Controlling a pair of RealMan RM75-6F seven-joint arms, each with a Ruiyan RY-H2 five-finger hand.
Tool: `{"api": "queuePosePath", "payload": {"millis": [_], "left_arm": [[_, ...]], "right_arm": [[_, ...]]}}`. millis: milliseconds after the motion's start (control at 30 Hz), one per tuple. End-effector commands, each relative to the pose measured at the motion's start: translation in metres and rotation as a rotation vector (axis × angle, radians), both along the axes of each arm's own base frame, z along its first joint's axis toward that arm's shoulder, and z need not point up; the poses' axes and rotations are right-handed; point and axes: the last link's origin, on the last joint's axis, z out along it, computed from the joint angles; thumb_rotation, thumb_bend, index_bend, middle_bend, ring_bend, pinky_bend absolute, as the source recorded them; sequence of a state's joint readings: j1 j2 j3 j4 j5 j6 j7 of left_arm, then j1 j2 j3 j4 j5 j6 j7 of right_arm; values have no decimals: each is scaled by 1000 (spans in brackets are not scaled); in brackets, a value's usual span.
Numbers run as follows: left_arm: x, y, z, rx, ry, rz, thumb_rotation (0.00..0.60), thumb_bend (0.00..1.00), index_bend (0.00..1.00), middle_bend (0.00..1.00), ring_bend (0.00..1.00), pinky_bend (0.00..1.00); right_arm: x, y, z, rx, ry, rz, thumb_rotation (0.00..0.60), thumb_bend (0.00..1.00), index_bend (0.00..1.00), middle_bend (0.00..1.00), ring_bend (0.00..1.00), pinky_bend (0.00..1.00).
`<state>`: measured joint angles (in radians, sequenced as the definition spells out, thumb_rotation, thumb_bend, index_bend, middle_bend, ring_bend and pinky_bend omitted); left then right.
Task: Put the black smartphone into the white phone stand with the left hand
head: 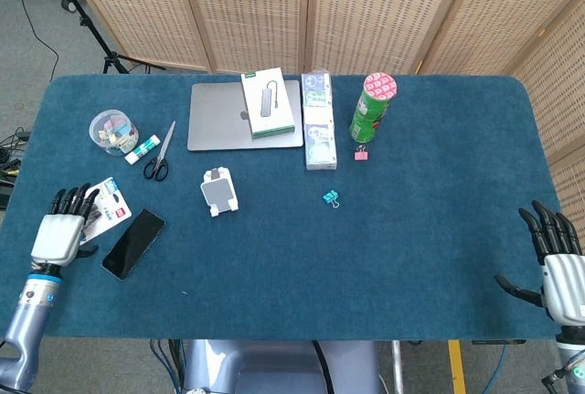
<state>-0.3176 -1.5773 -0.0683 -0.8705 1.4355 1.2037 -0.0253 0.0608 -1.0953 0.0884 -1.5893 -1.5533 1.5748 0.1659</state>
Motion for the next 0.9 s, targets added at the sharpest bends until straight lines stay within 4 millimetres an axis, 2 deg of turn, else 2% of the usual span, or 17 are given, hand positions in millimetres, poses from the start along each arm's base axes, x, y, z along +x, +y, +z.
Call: {"api": "queuePosePath", "payload": {"millis": [33, 433, 900], "left_arm": [[3, 1, -4, -5, 12, -11, 600, 0, 0, 0, 0, 0], [12, 0, -21, -61, -3, -50, 600, 0, 0, 0, 0, 0], [29, -13, -32, -121, -49, -134, 600, 0, 0, 0, 0, 0]], "right_arm": [[0, 0, 1, -2, -1, 0, 600, 0, 0, 0, 0, 0], [0, 0, 4, -9, -15, -2, 600, 0, 0, 0, 0, 0], [-1, 0, 4, -6, -18, -6, 600, 0, 0, 0, 0, 0]]}}
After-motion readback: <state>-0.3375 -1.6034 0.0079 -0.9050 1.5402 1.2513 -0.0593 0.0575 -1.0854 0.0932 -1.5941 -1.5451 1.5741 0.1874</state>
